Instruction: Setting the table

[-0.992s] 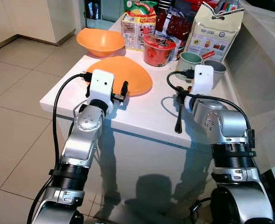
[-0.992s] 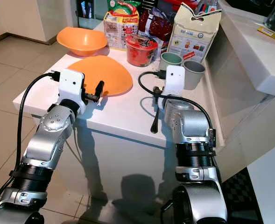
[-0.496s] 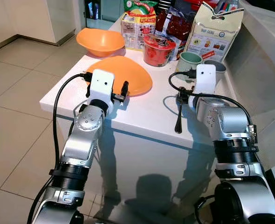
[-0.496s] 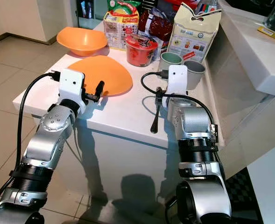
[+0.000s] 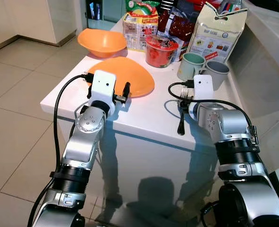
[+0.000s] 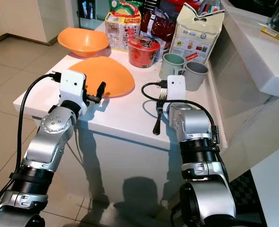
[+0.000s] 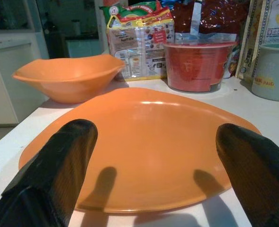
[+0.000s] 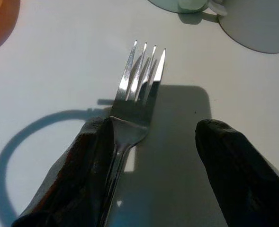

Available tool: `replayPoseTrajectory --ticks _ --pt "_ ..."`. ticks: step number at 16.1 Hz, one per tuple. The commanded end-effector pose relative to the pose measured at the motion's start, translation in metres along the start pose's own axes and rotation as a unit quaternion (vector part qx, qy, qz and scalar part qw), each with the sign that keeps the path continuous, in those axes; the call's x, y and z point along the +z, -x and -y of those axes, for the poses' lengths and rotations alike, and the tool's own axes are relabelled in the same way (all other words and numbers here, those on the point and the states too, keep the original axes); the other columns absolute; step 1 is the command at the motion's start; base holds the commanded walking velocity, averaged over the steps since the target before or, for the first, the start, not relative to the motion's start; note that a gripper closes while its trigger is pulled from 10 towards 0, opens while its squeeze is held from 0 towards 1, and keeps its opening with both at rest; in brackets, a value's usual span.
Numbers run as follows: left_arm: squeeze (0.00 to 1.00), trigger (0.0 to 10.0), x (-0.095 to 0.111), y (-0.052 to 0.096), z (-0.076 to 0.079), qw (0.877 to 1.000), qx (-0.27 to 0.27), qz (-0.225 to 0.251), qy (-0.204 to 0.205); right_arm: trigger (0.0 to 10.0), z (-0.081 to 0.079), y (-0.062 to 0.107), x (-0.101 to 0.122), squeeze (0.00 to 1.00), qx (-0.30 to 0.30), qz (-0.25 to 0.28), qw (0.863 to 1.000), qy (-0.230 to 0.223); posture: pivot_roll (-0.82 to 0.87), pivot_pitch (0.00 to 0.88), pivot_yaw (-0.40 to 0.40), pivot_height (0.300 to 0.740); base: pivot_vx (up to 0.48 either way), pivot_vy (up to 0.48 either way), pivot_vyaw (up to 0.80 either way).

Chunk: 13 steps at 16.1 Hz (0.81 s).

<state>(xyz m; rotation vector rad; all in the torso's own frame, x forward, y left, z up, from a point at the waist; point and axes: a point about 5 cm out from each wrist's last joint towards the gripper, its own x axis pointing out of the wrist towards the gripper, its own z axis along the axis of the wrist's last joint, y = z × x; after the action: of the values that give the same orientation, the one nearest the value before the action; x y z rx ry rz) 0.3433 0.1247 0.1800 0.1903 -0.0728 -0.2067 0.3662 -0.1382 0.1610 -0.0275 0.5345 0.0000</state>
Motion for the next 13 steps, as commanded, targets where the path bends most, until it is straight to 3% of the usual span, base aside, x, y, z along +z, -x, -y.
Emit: replayPoseTrajectory --ticks 1,13 --pt "0.00 10.0 0.006 -0.002 0.005 1.000 -0.009 0.010 -0.003 10.0 0.006 0.001 0.002 0.00 -0.007 -0.008 1.000 0.003 0.15 0.000 -0.132 0.740 0.000 0.000 0.00" --pt "0.00 10.0 0.006 -0.003 0.007 1.000 -0.010 0.011 -0.003 10.0 0.001 0.000 -0.012 0.00 0.027 -0.095 0.991 -0.089 0.15 0.000 -0.137 0.740 0.000 0.000 0.00"
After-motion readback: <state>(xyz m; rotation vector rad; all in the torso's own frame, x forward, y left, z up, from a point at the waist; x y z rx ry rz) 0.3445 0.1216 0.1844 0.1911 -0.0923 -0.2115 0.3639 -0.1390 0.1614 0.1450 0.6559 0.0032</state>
